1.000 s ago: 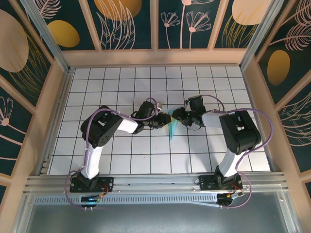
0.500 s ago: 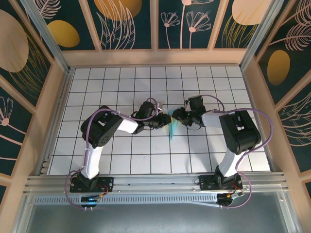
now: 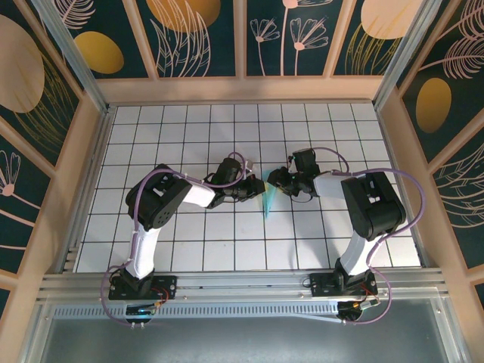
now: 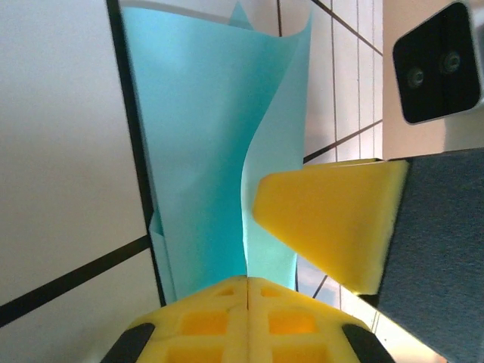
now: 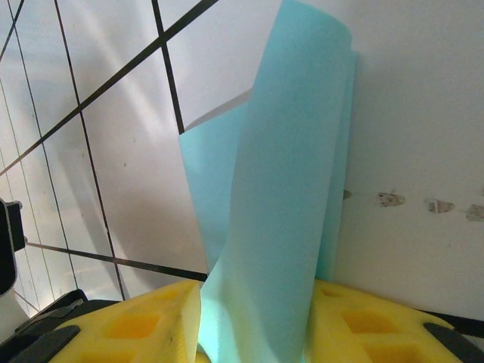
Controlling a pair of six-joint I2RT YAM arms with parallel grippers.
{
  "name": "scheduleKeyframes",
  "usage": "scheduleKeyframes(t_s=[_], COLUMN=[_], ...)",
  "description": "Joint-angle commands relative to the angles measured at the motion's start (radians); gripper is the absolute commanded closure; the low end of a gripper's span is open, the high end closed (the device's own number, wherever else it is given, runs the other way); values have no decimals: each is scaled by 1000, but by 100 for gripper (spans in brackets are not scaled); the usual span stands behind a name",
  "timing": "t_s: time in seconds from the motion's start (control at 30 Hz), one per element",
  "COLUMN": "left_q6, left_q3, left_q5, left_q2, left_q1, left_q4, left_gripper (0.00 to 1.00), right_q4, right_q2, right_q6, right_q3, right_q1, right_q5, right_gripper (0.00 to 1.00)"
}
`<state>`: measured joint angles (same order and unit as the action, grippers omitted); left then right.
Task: Fold a paper plane with a square sheet of paper (fold left side to right side)
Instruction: Fold the wing for the fifth time at the center of the table.
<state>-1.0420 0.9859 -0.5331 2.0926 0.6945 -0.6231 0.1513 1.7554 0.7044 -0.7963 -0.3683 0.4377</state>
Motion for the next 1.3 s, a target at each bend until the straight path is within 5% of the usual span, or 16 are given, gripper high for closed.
scheduleKeyframes(t_s=[0.0,1.27], left_q6=[36,58], left_q3=[21,36], left_q5=[32,163], left_q2=[22,61], left_q1=[-4,2], left_q4=[45,209], left_gripper=[96,100], right_q4=[-14,-31], right_q2=[52,-45], right_q6=[-35,-18], right_q3=[-11,-15], right_q1=[-23,-20], right_q5=[-38,-48], right_gripper=[60,62])
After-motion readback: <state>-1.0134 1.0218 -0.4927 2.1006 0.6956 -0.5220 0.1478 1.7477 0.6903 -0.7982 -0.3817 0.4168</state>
